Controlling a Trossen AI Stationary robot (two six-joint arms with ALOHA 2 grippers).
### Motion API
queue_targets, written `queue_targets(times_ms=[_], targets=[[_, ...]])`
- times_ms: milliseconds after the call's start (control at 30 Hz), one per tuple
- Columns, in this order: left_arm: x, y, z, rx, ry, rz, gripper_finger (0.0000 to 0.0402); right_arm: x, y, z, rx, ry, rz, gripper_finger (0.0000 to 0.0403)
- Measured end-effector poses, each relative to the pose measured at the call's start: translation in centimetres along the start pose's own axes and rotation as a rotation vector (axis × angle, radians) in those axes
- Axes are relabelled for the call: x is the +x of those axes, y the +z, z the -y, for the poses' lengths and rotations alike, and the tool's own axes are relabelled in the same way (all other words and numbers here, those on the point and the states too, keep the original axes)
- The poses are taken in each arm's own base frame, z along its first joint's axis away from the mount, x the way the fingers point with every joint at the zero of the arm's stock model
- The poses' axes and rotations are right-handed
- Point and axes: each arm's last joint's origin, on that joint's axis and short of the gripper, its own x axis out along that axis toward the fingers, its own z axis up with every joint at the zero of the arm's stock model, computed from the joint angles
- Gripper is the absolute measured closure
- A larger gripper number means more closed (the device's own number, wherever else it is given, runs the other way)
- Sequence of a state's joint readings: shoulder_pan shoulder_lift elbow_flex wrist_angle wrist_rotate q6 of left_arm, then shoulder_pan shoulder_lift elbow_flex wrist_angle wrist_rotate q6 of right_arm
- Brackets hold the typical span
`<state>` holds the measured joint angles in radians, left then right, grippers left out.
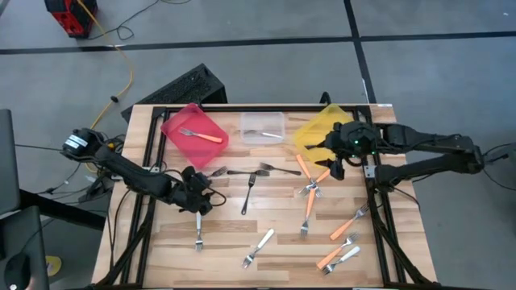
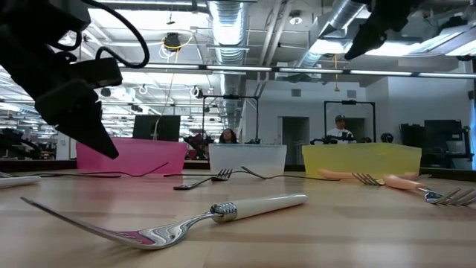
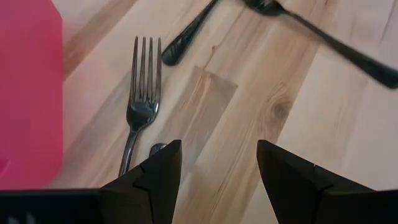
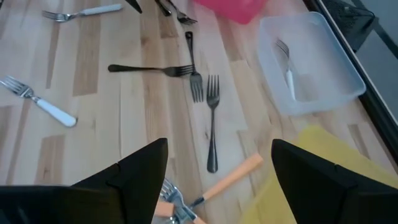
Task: Sort silverware by color (type)
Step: Put the black fork into the yellow bin
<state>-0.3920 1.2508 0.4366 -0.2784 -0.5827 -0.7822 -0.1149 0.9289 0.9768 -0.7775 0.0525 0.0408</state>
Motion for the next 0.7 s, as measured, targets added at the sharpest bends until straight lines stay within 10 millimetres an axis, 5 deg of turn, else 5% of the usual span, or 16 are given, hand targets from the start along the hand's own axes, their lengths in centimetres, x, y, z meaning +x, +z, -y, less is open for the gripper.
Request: queue_targets(times_ms=[500, 700], targets=[[0.1, -0.2, 0.2, 0.015, -0.046, -0.048, 0.0207, 3.6, 3.3, -0.5, -0.163, 0.021, 0.186, 0.0092], [-0.2, 0.2, 0.4, 0.001, -0.079, -0.047, 0.0207, 3.2, 3.7, -0.5, -0.191, 0.016, 0.242, 0.0092]])
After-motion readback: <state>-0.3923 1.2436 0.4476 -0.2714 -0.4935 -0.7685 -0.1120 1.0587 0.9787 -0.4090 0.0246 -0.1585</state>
